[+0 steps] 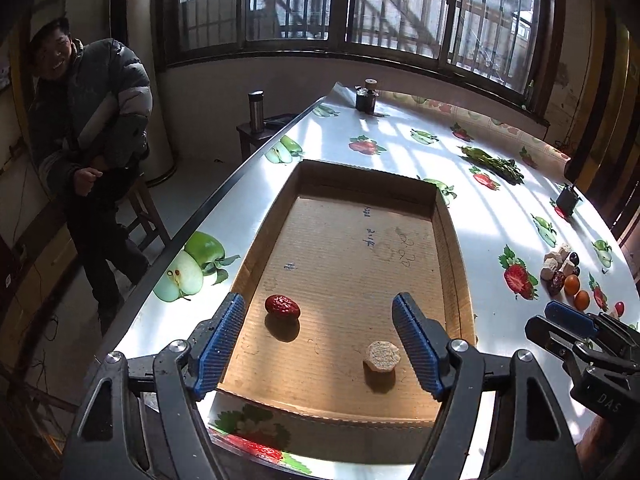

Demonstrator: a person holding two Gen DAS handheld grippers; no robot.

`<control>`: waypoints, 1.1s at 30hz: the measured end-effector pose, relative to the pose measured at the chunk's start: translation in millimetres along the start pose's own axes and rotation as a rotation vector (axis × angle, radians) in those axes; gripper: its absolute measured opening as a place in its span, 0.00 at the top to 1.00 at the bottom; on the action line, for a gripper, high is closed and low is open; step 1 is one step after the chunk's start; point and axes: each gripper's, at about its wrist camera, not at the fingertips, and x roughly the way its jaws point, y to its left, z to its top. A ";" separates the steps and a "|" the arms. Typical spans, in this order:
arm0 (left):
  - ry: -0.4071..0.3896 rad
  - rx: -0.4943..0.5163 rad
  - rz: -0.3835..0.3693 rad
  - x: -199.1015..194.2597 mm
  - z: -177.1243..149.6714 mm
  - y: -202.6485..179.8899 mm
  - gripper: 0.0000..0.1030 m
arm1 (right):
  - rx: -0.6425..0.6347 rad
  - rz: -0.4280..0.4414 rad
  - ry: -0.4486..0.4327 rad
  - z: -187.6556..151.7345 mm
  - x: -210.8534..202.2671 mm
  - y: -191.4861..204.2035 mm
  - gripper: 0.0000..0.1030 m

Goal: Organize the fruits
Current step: 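Carry both items into the cardboard box and open both tools, then move both tools back over the table toward the tangerines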

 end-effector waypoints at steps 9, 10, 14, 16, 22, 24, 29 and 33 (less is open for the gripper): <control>0.016 0.181 -0.188 -1.6 -2.8 -104.9 0.26 | 0.210 -0.214 -0.063 -33.9 -78.4 -142.8 0.48; 0.027 0.197 -0.212 1.7 -4.1 -117.7 0.26 | 0.240 -0.248 -0.071 -38.5 -88.5 -160.7 0.48; 0.078 0.246 -0.293 20.7 -11.1 -166.3 0.26 | 0.364 -0.362 -0.077 -60.9 -124.9 -228.1 0.48; 0.103 0.274 -0.339 31.0 -16.0 -191.4 0.26 | 0.407 -0.372 -0.068 -71.7 -134.0 -247.7 0.48; 0.145 0.390 -0.462 52.8 -28.3 -269.6 0.37 | 0.425 -0.351 -0.029 -91.9 -131.8 -264.7 0.48; 0.147 0.437 -0.501 58.0 -29.6 -294.8 0.45 | 0.405 -0.335 -0.013 -94.2 -125.5 -262.5 0.48; 0.152 0.532 -0.530 78.1 -31.6 -349.8 0.46 | 0.353 -0.342 0.030 -95.0 -111.0 -257.4 0.48; 0.167 0.587 -0.504 98.3 -36.8 -380.9 0.46 | 0.358 -0.326 0.054 -95.6 -104.6 -261.4 0.48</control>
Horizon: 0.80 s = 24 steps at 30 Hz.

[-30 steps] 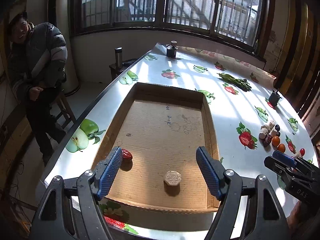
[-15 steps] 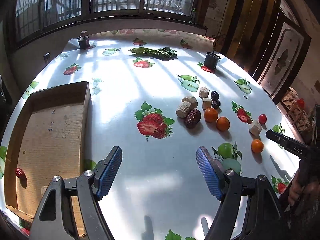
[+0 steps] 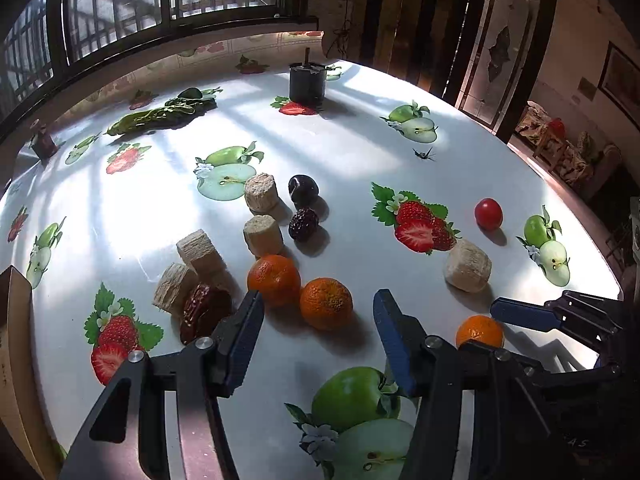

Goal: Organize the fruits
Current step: 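Move both tools back over the table toward the tangerines, then close the left tool on one tangerine while the right tool grips another tangerine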

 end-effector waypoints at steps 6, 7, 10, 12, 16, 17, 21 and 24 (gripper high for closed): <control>-0.020 0.058 0.055 7.8 2.5 -13.6 0.55 | -0.014 0.004 0.023 0.5 5.8 2.0 0.48; -0.024 0.068 0.071 7.0 1.6 -15.2 0.61 | -0.020 0.001 0.024 0.4 6.0 3.1 0.48; -0.013 0.064 0.056 5.1 -1.9 -14.4 0.78 | -0.032 -0.012 0.021 -0.4 6.6 6.3 0.48; -0.018 0.052 0.048 3.5 -3.8 -11.6 0.77 | -0.046 -0.025 0.018 -1.0 7.1 9.0 0.49; -0.023 0.026 0.000 8.4 -4.3 -8.4 0.60 | -0.066 -0.045 0.021 -2.1 7.9 15.0 0.50; -0.032 0.028 -0.010 8.5 -5.0 -10.2 0.56 | -0.066 -0.046 0.023 -1.9 8.3 15.4 0.50; -0.035 0.105 0.087 9.9 -9.7 -25.0 0.70 | -0.073 -0.057 0.021 -2.7 8.9 17.6 0.50; -0.032 0.092 0.094 4.1 -10.5 -19.8 0.77 | -0.084 -0.073 0.019 -3.7 8.5 20.1 0.63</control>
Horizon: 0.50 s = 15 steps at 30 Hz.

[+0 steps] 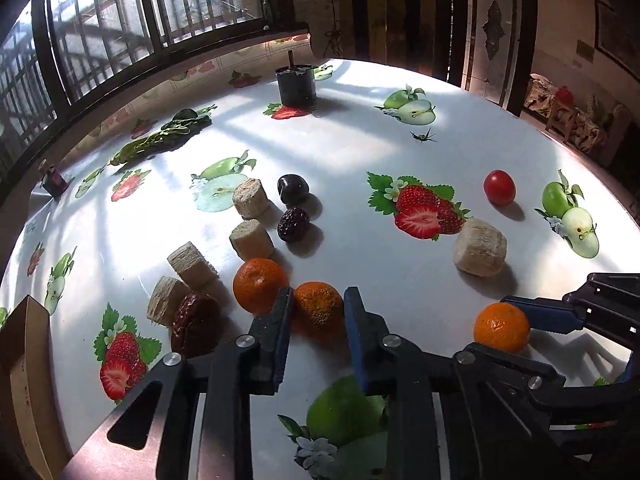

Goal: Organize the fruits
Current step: 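Close the left tool on one tangerine while the right tool grips another tangerine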

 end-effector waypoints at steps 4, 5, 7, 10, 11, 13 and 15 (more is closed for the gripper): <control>0.004 -0.070 -0.043 -13.7 -7.1 17.9 0.77 | 0.001 -0.001 0.006 -0.1 -3.5 2.2 0.64; -0.007 -0.079 -0.041 -20.1 -10.1 21.9 0.77 | 0.001 -0.002 0.002 0.0 -6.3 3.6 0.64; -0.028 -0.107 -0.054 -36.4 -17.5 32.5 0.77 | -0.007 -0.001 -0.013 0.1 -13.5 8.1 0.64; -0.065 -0.132 -0.050 -67.4 -29.9 50.9 0.77 | -0.028 0.005 -0.038 2.5 -26.3 20.0 0.64; -0.078 -0.140 -0.045 -78.3 -34.2 58.3 0.77 | -0.037 0.010 -0.045 3.9 -30.3 25.3 0.64; -0.100 -0.165 -0.025 -101.2 -43.1 77.9 0.77 | -0.055 0.035 -0.063 9.1 -38.3 38.7 0.64; -0.120 -0.197 0.001 -122.5 -52.5 101.9 0.77 | -0.073 0.071 -0.077 15.1 -45.2 56.4 0.64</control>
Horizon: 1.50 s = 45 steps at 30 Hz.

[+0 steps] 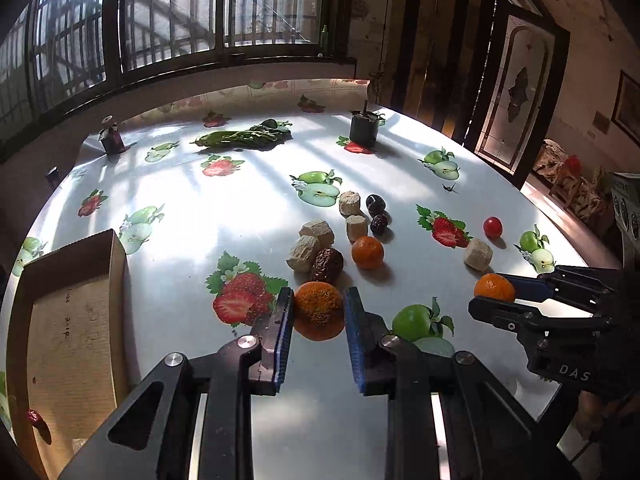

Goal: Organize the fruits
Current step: 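Close the left tool on one tangerine while the right tool grips another tangerine, then carry both tangerines into the cardboard box and open both tools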

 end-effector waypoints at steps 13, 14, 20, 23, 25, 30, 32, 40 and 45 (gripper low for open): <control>0.062 -0.344 0.317 -55.4 -51.2 218.7 0.76 | -0.208 0.320 -0.029 53.3 27.0 193.2 0.64; 0.078 -0.363 0.325 -52.9 -55.6 229.6 0.76 | -0.222 0.342 -0.016 54.6 35.2 209.3 0.64; 0.191 -0.433 0.337 -30.1 -80.1 268.3 0.76 | -0.303 0.369 0.076 46.5 93.6 282.5 0.63; 0.183 -0.428 0.327 -31.4 -82.7 268.6 0.76 | -0.325 0.355 0.118 38.9 116.7 299.7 0.63; 0.185 -0.417 0.350 -31.9 -82.6 267.5 0.76 | -0.332 0.345 0.139 35.7 127.9 305.6 0.63; 0.170 -0.425 0.351 -37.6 -86.7 265.7 0.74 | -0.347 0.335 0.151 31.9 137.7 313.3 0.63; 0.155 -0.440 0.351 -44.1 -87.5 265.2 0.71 | -0.359 0.333 0.154 29.9 138.5 316.3 0.63; 0.029 -0.426 0.490 -95.3 -78.7 237.9 0.42 | -0.384 0.321 0.064 33.0 110.2 314.9 0.42; -0.058 -0.344 0.621 -121.3 -70.0 190.1 0.19 | -0.350 0.320 0.006 34.1 82.8 292.3 0.41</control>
